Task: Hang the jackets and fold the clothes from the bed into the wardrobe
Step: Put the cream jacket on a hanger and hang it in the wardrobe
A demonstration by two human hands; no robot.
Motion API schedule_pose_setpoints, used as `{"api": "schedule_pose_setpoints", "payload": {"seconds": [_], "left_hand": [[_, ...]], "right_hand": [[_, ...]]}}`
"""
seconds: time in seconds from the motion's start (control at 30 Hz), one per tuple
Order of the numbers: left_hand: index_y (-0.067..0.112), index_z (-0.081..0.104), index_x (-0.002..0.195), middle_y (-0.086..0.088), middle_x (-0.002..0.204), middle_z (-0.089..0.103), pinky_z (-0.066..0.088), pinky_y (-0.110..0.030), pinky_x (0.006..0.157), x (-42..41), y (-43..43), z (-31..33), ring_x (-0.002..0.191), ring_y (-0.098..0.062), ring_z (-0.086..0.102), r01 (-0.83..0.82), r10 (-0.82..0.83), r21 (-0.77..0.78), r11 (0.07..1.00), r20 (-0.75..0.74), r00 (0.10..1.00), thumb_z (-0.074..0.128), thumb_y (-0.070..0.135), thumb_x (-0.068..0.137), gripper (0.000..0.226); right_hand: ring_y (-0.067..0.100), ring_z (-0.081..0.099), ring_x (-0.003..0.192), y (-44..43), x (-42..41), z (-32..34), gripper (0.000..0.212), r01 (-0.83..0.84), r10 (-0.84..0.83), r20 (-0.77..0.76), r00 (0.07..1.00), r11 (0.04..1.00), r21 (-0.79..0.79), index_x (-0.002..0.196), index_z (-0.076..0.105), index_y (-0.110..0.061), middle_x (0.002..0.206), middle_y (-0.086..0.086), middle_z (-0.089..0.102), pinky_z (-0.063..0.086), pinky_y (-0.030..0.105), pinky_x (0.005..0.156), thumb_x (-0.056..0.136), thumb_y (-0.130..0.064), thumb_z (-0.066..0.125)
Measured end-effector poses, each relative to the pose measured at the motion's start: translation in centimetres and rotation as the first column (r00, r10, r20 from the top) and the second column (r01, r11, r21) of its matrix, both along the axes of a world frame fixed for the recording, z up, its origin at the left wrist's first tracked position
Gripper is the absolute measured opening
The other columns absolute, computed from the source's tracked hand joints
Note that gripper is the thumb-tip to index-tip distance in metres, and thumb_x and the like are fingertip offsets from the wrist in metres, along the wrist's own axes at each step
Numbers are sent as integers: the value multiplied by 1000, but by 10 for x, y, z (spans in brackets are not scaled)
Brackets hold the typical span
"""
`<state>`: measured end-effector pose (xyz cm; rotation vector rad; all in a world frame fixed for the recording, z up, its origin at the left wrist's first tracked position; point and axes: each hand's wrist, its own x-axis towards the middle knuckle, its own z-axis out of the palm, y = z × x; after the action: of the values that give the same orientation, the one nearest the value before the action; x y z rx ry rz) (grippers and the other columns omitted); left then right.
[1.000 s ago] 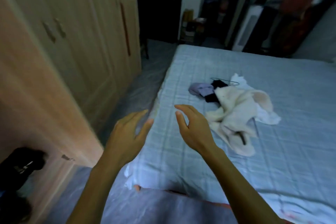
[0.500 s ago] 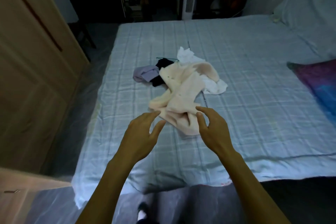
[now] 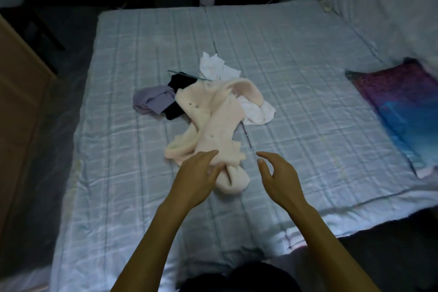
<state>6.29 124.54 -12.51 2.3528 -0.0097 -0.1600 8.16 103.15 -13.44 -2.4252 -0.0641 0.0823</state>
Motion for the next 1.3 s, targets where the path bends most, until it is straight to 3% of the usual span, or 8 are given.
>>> {"api": "schedule_pose_setpoints", "payload": {"seconds": [0.17,0.47,0.7,0.87,0.97,1.1,1.2,1.3], "left_hand": [[23,45,138,-1,139,50,35,-28,102,47,-8,-26,126,-18,45,12,-10,21,1000,-100,995,46,44,95,48],[17,39,142,-6,141,48,33,-34,103,134,-37,-102,126,-23,45,51,-4,228,972,-203,979,49,43,94,55],[26,0,151,-8,159,3,15,-51,114,169,-43,-191,145,-30,6,233,-65,448,863,-359,931,65,64,73,109],[29,3,151,-9,159,-2,6,-55,114,178,-42,-234,146,-32,-3,361,-154,532,766,-393,906,58,69,74,103],[32,24,148,-10,159,3,8,-56,113,179,-40,-247,145,-34,-5,424,-205,534,731,-421,884,50,60,86,72],[26,60,126,-8,157,20,14,-53,114,182,-33,-240,146,-32,5,371,-196,436,820,-396,897,44,40,97,36],[9,60,124,-11,139,50,32,-35,106,185,-23,-218,131,-29,41,9,15,72,997,-323,946,42,29,98,37],[8,62,119,-4,120,64,36,-13,93,181,-4,-189,109,-9,56,-235,187,-168,957,-261,947,46,20,99,28]], "right_hand": [[11,55,113,-5,47,-23,29,23,-22,-79,997,1000,9,122,60,-19,124,-4,61,37,18,92,97,-29,48],[19,57,109,-11,139,-117,32,-99,101,-287,952,995,23,124,59,-16,123,4,61,38,22,89,96,-28,49],[18,53,116,10,189,-177,34,-157,143,-373,917,988,-8,128,55,-19,129,3,57,34,23,98,98,-30,45],[17,51,119,20,197,-195,36,-170,132,-405,905,984,-59,132,52,-21,132,1,55,33,26,102,99,-33,41],[17,51,118,22,194,-199,36,-168,128,-435,891,984,-55,131,52,-20,132,2,55,33,25,101,99,-33,41],[18,52,117,21,193,-198,36,-191,141,-454,880,979,-67,131,52,-19,131,2,56,35,28,100,99,-34,42],[20,56,110,22,195,-192,35,-189,146,-407,902,980,-68,127,56,-15,124,5,60,39,28,94,99,-31,41],[21,58,105,26,199,-181,33,-143,124,-341,932,989,-30,124,56,-15,120,5,62,41,28,88,101,-30,37]]}}
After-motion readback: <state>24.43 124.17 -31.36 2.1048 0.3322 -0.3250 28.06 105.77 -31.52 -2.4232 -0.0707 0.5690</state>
